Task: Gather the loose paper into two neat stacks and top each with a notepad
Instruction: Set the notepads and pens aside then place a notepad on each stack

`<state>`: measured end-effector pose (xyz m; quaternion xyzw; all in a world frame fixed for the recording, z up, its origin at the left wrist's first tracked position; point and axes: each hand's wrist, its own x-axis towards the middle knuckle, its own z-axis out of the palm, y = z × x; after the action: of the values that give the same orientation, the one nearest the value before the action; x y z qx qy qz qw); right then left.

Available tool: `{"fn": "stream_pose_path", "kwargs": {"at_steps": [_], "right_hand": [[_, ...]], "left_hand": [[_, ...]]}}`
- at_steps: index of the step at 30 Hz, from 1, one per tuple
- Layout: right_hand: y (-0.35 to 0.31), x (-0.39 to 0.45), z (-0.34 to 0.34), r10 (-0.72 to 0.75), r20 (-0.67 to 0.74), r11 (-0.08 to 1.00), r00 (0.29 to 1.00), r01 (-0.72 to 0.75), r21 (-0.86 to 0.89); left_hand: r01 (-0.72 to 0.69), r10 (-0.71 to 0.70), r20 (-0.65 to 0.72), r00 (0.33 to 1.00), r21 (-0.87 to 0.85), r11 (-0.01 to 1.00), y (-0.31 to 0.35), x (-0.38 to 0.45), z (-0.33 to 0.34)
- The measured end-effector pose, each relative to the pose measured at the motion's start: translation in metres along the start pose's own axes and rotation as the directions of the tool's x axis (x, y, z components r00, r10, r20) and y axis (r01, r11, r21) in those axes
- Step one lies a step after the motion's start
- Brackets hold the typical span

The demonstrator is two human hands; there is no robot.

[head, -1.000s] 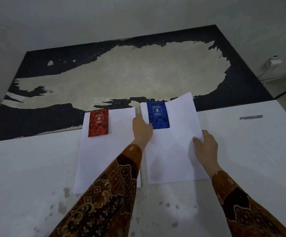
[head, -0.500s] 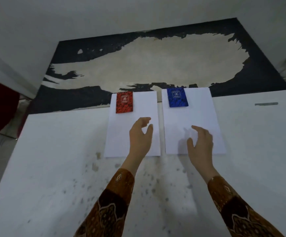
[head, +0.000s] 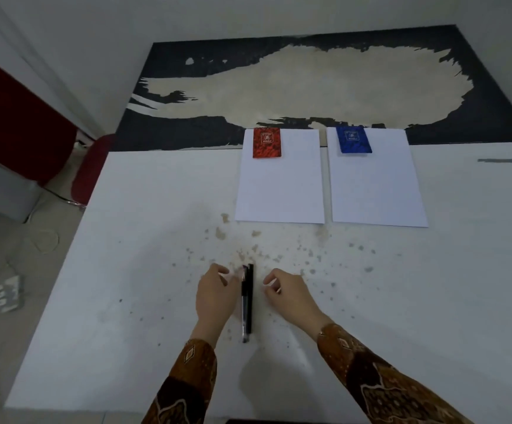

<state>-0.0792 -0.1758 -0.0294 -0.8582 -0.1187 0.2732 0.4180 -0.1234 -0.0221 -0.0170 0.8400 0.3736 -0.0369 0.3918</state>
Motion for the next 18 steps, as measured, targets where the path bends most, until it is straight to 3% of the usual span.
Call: {"fn": "stream_pose_path", "kwargs": {"at_steps": [6, 18], "right_hand": [[-0.017, 0.006, 0.034, 0.124, -0.095, 0.992, 0.988, -0.124, 0.01], [-0.032, 0.014, 0.051, 0.243, -0.198, 0.966, 0.95, -0.255, -0.037]], "left_hand": [[-0.038, -0.004, 0.237, 0.972, 0.172, 0.984, -0.015, -0.01, 0.003], [-0.104, 0.079, 0.288, 0.954, 0.071, 0.992, -0.018, 0.0, -0.003]]}}
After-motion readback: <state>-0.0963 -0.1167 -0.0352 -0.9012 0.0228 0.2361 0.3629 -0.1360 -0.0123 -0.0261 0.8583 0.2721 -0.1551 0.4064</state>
